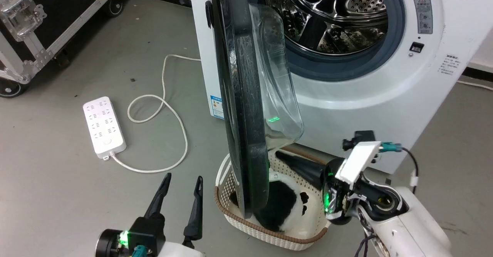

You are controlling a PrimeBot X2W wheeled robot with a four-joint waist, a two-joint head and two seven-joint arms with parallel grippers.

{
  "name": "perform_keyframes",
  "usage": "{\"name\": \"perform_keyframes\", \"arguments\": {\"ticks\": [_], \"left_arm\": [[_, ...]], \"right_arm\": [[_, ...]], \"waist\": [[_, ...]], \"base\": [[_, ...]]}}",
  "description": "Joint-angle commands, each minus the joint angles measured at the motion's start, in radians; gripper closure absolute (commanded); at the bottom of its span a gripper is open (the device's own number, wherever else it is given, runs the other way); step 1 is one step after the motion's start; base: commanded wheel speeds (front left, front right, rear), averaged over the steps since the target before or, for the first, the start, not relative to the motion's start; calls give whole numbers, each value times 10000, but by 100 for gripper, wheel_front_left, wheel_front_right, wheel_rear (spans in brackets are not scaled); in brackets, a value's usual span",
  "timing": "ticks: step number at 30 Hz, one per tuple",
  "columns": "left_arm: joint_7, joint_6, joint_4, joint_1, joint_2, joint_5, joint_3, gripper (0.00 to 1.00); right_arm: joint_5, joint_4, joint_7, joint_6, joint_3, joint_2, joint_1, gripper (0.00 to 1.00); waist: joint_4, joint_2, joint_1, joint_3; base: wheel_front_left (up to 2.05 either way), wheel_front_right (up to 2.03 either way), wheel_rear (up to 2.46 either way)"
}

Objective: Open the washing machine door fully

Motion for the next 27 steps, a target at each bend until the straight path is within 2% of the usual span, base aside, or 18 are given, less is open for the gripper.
{"name": "perform_keyframes", "arguments": {"ticks": [1, 2, 5, 8, 15, 19, 22, 24, 27], "left_arm": [[-53, -23, -5, 145, 57, 60, 71, 0], [-53, -20, -10, 163, 67, 52, 108, 0], [-53, -23, -7, 221, 105, 10, 229, 0], [-53, -48, 2, 252, 161, -50, 372, 0], [-53, -174, 51, 310, 358, -287, 792, 0], [-53, -250, 23, 319, 460, -411, 1007, 0], [-53, -286, -52, 390, 498, -485, 1141, 0], [-53, -344, -84, 443, 533, -525, 1196, 0], [-53, -474, -119, 529, 599, -551, 1210, 0]], "right_arm": [[-44, -73, -210, 12, -36, -27, 177, 38], [-108, -131, -410, 12, -62, -85, 193, 0], [-443, -499, -1111, 12, -208, -445, 309, 0], [-1341, -1281, -2371, 12, -394, -1031, 565, 0], [-5164, -3754, -6256, 12, -605, -2529, 1946, 0], [-8138, -4518, -7991, 12, -1014, -3157, 2870, 0], [-10619, -4990, -8534, 12, -1727, -3023, 3652, 0], [-12110, -5408, -8665, 12, -2366, -2571, 4223, 0], [-13752, -6093, -8722, 12, -3150, -1613, 5117, 0]], "waist": [[-31, 0, 0, -32], [-63, 0, 0, -64], [-212, 0, 0, -191], [-412, 0, 0, -342], [-1044, 0, 0, -605], [-1427, 0, 0, -673], [-1714, 0, 0, -705], [-1889, 0, 0, -711], [-2132, 0, 0, -700]], "base": [[0, 0, 0], [0, 0, 0], [0, 0, 0], [0, 0, 0], [0, 0, 0], [0, 0, 0], [0, 0, 0], [0, 0, 0], [0, 0, 0]]}}
